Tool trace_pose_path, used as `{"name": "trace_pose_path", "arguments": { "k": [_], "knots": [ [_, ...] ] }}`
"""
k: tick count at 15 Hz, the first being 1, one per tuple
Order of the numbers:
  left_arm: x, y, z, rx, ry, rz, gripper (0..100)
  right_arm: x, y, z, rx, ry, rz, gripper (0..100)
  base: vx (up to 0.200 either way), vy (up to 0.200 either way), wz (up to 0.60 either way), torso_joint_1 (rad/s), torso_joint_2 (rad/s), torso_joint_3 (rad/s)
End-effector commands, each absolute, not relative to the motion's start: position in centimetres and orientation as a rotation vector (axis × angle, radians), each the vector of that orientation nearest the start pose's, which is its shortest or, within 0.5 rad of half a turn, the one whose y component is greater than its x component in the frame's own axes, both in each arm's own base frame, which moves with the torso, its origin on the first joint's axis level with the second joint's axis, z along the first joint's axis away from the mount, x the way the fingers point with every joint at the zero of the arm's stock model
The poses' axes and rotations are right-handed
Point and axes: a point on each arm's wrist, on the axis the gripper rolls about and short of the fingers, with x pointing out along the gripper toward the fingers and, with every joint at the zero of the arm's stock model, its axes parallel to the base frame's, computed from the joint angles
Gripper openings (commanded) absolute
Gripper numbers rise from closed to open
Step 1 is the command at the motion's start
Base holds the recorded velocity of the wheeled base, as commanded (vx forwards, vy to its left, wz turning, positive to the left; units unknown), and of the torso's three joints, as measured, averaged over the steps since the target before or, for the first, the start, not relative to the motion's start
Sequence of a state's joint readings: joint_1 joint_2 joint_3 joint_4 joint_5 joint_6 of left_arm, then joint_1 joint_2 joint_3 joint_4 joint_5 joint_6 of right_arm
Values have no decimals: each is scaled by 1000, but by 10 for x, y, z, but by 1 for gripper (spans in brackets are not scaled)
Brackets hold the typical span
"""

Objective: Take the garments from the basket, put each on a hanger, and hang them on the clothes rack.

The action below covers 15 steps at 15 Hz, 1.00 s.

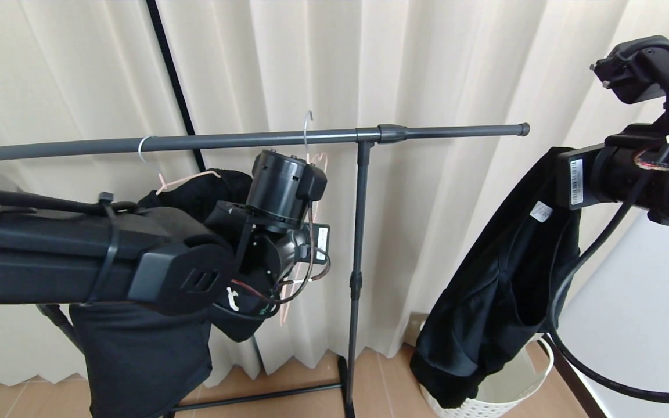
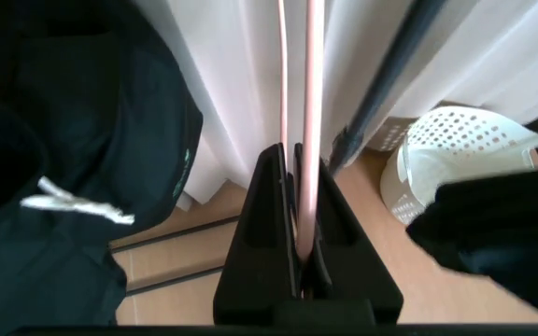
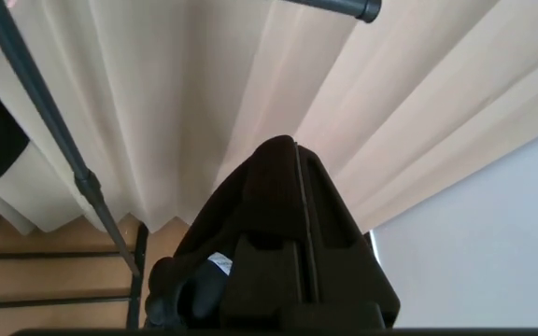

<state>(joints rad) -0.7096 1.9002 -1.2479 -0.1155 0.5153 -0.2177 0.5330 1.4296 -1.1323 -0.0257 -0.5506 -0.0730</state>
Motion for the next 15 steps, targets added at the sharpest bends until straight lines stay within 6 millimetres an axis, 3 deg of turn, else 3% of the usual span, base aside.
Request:
{"name": "trace_pose_path", "arguments": {
  "k": [1,7,15],
  "knots": [
    [258,-214,211,68,415,-176,0,202,117,296,-207,211,32,0,0,0,0,0,0,0],
    [213,-189,203,35,436,-375,0,185,148,293,-187,207,177,0,0,0,0,0,0,0],
    [157,-139,163,152,400,-592,0,223,187,250,-239,331,173,0,0,0,0,0,0,0]
  ]
}}
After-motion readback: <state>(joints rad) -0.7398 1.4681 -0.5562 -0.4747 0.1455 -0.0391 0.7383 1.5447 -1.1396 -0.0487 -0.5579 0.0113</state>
